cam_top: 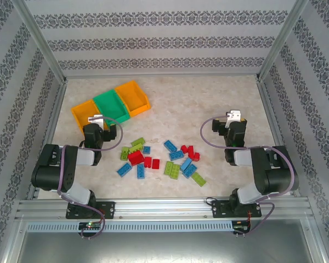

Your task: Sort the legos into containers by color

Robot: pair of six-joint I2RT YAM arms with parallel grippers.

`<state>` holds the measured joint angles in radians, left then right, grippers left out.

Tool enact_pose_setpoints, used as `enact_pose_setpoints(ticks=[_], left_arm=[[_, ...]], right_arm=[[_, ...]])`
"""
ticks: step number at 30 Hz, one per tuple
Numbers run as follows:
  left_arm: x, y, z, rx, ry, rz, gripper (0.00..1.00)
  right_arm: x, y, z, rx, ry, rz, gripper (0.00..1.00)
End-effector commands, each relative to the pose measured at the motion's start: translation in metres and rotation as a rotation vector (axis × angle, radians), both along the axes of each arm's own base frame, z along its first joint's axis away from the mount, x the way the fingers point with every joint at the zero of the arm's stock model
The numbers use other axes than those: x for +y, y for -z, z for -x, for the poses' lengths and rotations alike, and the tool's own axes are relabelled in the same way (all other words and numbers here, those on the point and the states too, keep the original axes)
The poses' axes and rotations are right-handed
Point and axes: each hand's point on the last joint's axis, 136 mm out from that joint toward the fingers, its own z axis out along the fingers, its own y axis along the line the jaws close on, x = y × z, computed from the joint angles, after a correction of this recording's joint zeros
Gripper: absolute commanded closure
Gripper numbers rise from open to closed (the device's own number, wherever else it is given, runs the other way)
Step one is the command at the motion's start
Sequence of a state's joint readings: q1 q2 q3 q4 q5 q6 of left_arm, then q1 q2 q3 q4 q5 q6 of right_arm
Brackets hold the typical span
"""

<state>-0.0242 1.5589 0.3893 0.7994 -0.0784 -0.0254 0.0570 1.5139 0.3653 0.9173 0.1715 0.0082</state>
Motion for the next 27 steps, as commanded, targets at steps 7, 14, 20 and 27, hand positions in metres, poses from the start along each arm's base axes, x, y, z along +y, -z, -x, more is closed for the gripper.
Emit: enact_pose_setpoints(ticks=[7,14,20,27], left_arm=[[0.001,-0.015,-0.010,-0.058,0.010,0.000,0.01],[0.001,-0.015,-0.010,-0.058,0.009,0.001,0.01],[0.000,-0.015,-0.010,-0.059,0.011,0.002,0.01],[0.014,-0.034,-0.011,0.037,-0.083,0.002,0.01]], right_arm=[[0.001,-0.005,-0.004,-0.015,-0.024,-0.046,0.02],[0.001,-0.005,-0.004,-0.014,-0.024,-0.046,0.02],[0.001,-0.004,-0.004,-0.012,-0.028,-0.051,0.02],[0.003,-0.022,-0.006,0.031,-0.019,-0.036,0.05]])
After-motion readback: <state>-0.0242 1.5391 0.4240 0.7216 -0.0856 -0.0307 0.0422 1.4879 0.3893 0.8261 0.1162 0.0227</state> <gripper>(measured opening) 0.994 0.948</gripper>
